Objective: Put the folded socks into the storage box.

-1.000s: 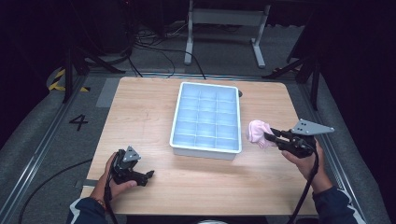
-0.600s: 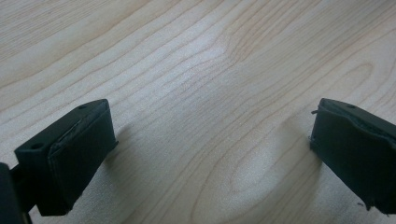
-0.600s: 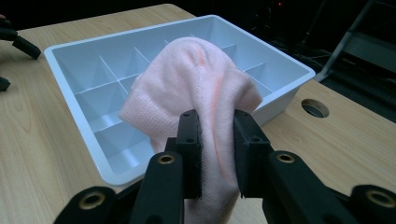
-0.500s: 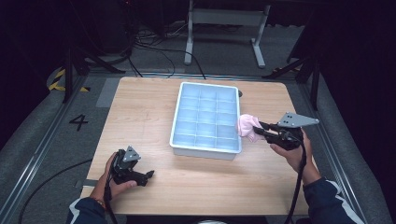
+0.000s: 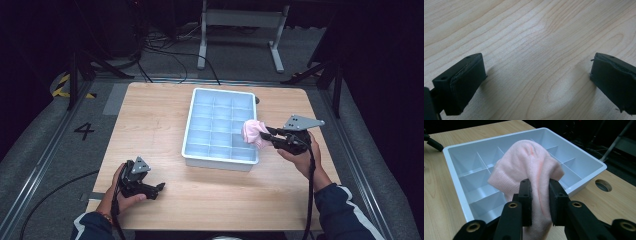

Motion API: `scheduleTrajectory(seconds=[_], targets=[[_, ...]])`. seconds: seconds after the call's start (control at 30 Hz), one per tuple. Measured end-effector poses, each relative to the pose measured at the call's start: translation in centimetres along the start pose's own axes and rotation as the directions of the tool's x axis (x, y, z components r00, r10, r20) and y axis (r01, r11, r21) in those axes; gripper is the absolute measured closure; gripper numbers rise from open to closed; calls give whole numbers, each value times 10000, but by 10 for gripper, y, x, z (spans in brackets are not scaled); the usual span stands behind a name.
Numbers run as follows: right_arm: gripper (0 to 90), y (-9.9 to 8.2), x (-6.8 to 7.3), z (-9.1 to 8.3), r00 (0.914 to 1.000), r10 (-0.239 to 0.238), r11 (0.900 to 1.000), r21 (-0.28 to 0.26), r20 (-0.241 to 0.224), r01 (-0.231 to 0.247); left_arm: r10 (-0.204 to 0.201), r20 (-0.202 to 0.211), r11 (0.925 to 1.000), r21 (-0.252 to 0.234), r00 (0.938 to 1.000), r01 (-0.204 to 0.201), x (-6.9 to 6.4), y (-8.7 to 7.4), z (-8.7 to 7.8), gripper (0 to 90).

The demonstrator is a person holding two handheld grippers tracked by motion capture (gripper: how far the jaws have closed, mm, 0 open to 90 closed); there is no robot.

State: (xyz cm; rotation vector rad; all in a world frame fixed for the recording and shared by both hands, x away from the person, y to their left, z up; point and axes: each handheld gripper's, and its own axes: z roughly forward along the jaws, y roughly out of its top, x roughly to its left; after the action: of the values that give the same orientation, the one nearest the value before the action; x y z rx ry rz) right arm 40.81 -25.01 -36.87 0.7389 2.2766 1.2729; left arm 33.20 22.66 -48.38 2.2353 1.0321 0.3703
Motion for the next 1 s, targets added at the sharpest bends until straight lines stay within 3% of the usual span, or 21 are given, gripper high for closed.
scheduleTrajectory(seconds=[0.63, 1.0], targets=[[751, 6, -2, 28, 9999, -132, 9986, 505, -35, 133, 5, 11, 10000, 3, 10000, -5, 0, 0, 0, 3], [751, 2, -4, 46, 9993, -385, 9908, 1298, 15, 380, 1, 13, 10000, 4, 10000, -1, 0, 0, 0, 3]])
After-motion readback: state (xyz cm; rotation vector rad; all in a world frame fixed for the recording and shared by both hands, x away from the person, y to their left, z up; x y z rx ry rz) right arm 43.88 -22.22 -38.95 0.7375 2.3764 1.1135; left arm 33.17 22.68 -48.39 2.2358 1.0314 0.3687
